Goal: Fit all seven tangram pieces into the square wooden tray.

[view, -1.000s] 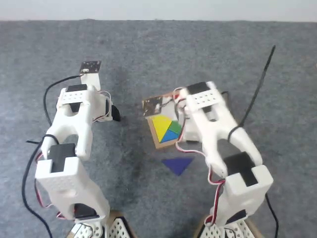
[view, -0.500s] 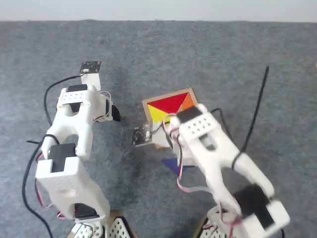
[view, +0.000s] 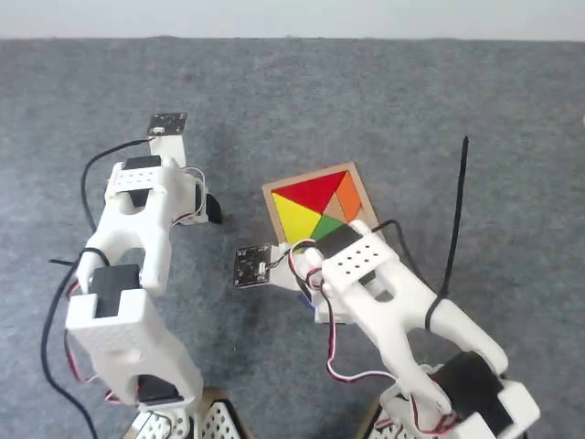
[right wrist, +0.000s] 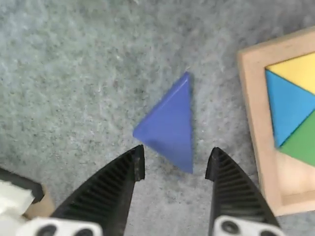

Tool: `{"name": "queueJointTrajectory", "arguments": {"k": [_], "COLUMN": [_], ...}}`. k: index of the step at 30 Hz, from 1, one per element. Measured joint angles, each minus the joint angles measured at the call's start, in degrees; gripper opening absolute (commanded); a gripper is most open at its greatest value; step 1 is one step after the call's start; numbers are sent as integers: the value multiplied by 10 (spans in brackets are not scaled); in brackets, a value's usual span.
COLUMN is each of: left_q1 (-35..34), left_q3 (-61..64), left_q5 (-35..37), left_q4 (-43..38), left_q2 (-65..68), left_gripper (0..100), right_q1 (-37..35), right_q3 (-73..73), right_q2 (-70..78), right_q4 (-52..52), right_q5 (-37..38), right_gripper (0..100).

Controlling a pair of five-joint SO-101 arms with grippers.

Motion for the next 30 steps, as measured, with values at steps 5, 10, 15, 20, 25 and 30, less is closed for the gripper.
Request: {"name": "queueJointTrajectory", "arguments": {"k": [5,10,15,20,25,30], "left_q1": [0,0,0,0,0,0], "left_q3": [0,0,0,0,0,0], "left_q5": [0,0,0,0,0,0], "left_q4": [0,0,0,0,0,0], "left_q2": [0,0,0,0,0,0], "left_gripper": [257,257,257,257,257,257], "right_q1": [-15,-26,-27,-27,-27,-25], "right_q3": [-33,-1,1,0,-1,-10], "right_q2": [-3,35,87,113,115,120], "right_q4": [49,4,-40,-63,-63,-69], "right_q5": [0,-4,-4,-5,-5,-5], "right_gripper": [237,243,243,241,197,23]}}
